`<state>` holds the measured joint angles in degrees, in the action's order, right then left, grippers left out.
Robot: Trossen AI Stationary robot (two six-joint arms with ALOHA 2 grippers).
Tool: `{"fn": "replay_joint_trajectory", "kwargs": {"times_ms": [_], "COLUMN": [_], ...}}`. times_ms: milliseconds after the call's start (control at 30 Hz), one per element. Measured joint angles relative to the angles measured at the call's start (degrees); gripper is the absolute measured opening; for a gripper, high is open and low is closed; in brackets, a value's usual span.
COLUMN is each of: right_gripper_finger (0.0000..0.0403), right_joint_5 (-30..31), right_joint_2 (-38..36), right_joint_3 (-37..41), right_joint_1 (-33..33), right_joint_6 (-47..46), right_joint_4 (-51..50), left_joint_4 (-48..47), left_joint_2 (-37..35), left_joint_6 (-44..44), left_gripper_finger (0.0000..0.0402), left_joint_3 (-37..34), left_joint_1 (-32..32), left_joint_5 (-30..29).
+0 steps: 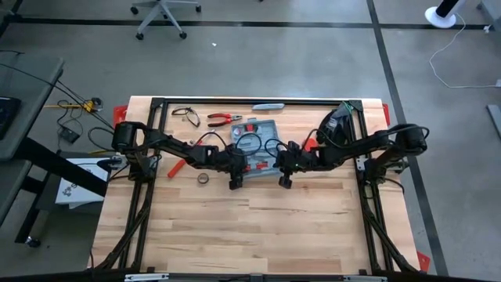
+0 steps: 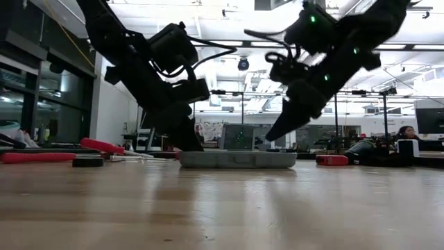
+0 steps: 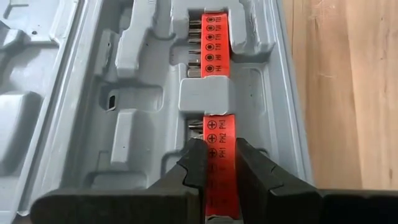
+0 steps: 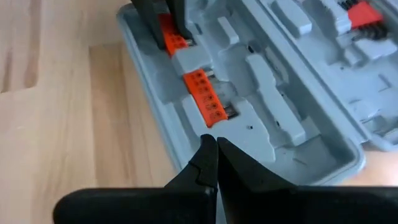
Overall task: Prefit tool cases
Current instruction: Remove the left orange multi-bit set from the gray tool case
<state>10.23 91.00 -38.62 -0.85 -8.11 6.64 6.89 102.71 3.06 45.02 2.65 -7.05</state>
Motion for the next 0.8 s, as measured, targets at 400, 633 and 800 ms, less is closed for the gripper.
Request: {"fn": "replay_joint_trajectory", "kwargs": {"times_ms": [400, 633, 800], "right_gripper_finger": [0.0000, 0.0000, 0.0000], "right_joint_5": [-2.28, -2.30, -2.29], "right_joint_2": [2.96, 2.96, 2.96], "right_joint_3": [2.94, 2.94, 2.94], "right_joint_1": [-2.18, -2.18, -2.18], "right_joint_6": [-2.16, -1.98, -1.94], "right_joint_4": [4.56, 4.87, 5.37], "left_joint_4": [-3.37, -5.15, -6.18], "left_joint_2": [-4.05, -5.27, -5.35], "left_joint_6": [-2.33, -3.05, -3.29], "left_gripper_finger": [0.0005, 0.0004, 0.0002], "left_joint_3": [1.22, 1.33, 1.33], "left_joint_1": [-0.47, -0.43, 0.50], "left_joint_5": [-5.23, -3.23, -1.62]}}
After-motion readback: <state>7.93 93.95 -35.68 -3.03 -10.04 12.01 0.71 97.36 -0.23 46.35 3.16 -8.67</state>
